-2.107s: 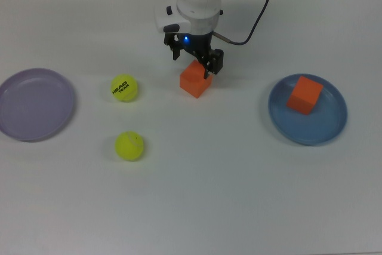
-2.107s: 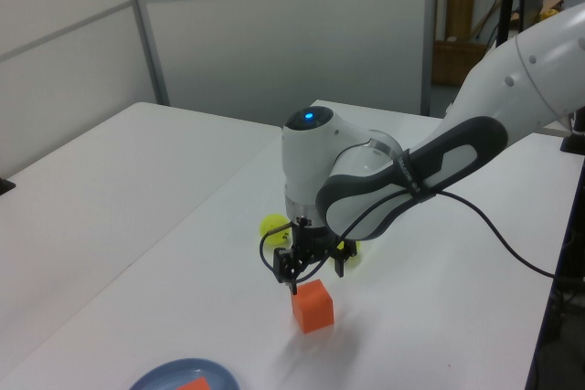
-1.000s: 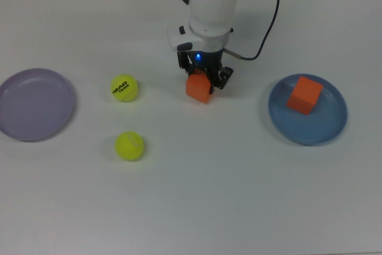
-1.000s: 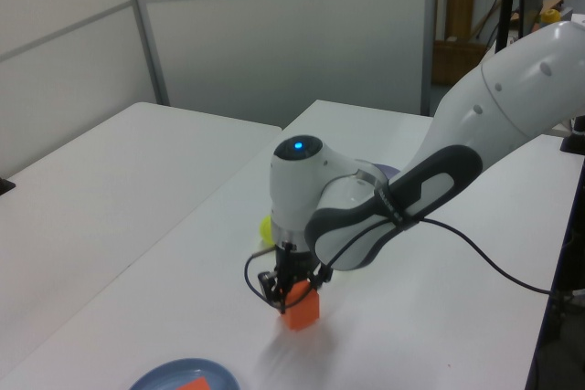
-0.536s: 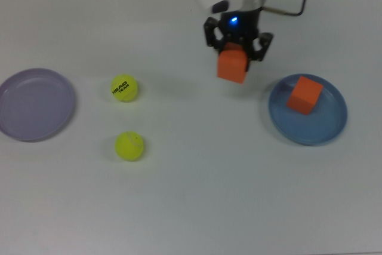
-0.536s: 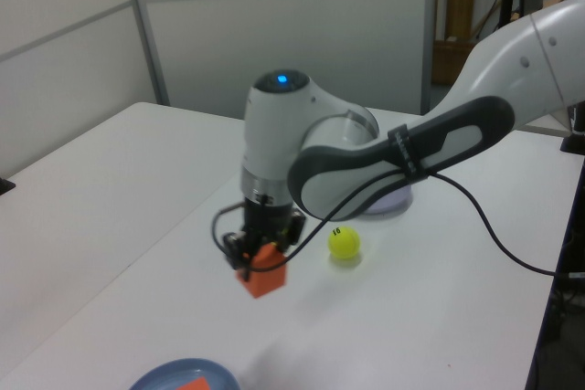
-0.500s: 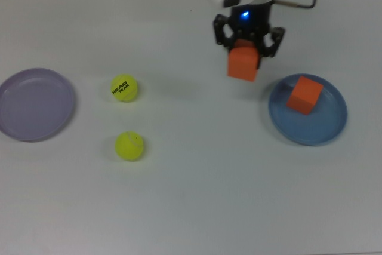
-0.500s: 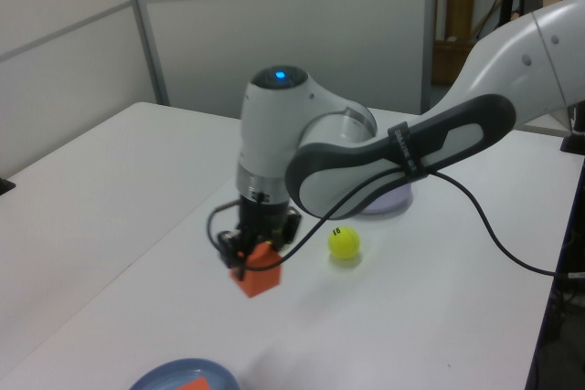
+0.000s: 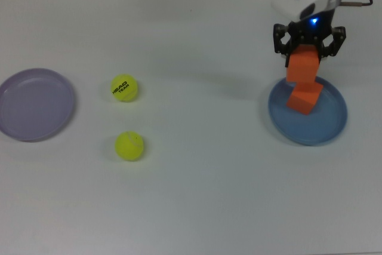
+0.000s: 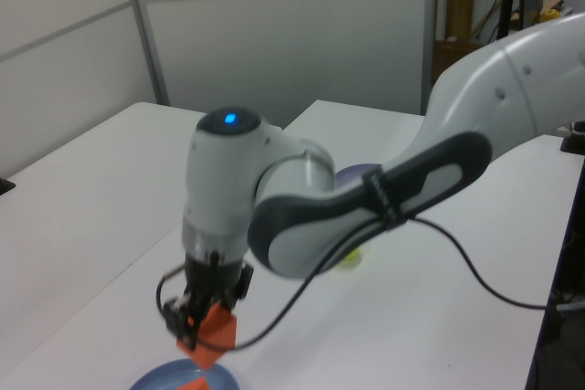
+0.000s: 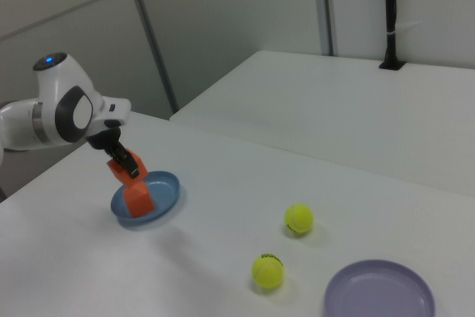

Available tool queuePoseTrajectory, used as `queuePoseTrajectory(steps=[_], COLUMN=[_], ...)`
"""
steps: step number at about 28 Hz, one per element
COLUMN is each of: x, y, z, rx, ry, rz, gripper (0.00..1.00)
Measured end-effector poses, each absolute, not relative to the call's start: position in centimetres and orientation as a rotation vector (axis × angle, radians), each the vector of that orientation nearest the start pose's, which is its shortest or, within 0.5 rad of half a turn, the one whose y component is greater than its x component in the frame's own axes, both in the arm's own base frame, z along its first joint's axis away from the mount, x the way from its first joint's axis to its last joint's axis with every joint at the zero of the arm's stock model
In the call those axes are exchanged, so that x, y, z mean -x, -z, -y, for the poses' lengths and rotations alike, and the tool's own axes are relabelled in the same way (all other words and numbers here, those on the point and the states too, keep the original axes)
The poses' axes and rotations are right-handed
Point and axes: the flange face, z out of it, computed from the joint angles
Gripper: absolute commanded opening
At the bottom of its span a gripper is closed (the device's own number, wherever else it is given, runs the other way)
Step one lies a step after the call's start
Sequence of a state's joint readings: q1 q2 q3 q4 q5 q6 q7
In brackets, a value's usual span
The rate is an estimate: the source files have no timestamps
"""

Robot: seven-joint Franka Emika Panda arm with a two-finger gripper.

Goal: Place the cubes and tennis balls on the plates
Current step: 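Lift the second cube and stack it on the cube on the blue plate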

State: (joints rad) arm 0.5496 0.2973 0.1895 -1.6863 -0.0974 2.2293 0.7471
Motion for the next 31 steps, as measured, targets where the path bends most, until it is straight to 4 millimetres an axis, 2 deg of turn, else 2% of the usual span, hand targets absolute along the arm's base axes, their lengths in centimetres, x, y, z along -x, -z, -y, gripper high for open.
queuePoseTrajectory(steps=[5, 13, 20, 31], x=[-49.8, -49.8, -50.6, -50.8], y=[-42.3, -39.7, -39.3, -40.8], z=[-45.5, -46.3, -47.0, -47.8], rx=[3.013, 3.041, 3.036, 3.011], ry=[0.27, 0.244, 0.253, 0.288], rz=[0.099, 0.132, 0.138, 0.144], gripper=[0.0, 0.0, 0.0, 0.0])
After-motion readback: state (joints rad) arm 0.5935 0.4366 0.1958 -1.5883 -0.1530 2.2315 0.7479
